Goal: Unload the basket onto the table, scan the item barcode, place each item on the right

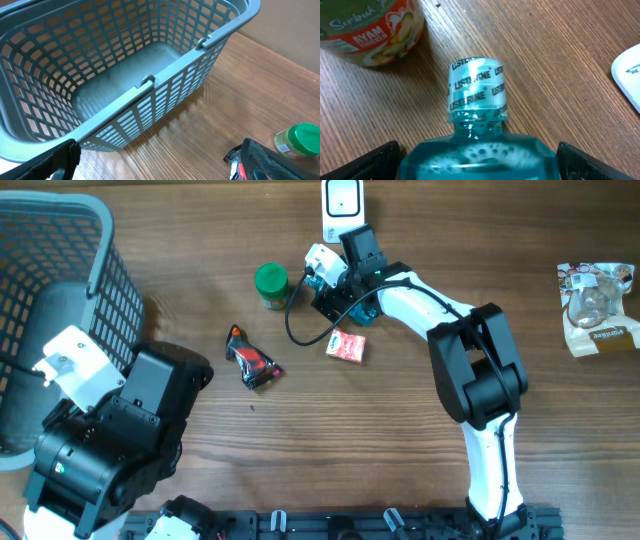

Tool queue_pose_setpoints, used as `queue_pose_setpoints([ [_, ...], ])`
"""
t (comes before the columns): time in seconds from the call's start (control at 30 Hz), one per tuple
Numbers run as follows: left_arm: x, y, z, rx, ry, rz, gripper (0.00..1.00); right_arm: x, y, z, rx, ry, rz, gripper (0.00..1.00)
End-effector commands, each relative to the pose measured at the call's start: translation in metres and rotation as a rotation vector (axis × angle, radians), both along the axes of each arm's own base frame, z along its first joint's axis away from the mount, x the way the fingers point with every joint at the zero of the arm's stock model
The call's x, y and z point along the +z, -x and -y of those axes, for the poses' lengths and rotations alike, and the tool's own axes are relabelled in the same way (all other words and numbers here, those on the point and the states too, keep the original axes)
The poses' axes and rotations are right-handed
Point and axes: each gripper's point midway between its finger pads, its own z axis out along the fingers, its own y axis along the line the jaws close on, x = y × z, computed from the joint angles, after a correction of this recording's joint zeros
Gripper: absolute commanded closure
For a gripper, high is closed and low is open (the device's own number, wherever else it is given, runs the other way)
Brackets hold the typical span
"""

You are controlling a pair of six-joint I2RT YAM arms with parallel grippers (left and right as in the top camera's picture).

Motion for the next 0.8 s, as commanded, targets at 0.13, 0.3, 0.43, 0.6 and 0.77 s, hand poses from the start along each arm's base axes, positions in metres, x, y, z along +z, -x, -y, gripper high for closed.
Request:
queue_pose_setpoints([
  [0.13, 0.004, 0.001, -0.004, 0.015, -0.017, 0.019, 0.0, -0.019, 0.001, 0.025, -0.067, -0.054, -0.115, 0.0],
  [0.3, 0.004, 0.001, -0.003, 0.015, -0.013, 0.023, 0.0, -0.023, 0.014, 0.025, -0.004, -0.079, -0.17, 0.0],
  [0.43, 0.003, 0.0, -0.002, 0.015, -0.003, 0.025, 0.0, -0.022, 0.023, 0.011, 0.044, -0.111, -0.188, 0.0],
  [0.6, 0.003, 0.0, -0.002, 0.015, -0.003, 0.026, 0.0, -0.023, 0.027, 0.003, 0.059, -0.103, -0.186, 0.0],
  [0.77, 0.003, 0.0, -0.002, 0.015, -0.003, 0.026, 0.0, -0.039, 0.024, 0.007, 0.038, -0.076, -0.185, 0.1],
])
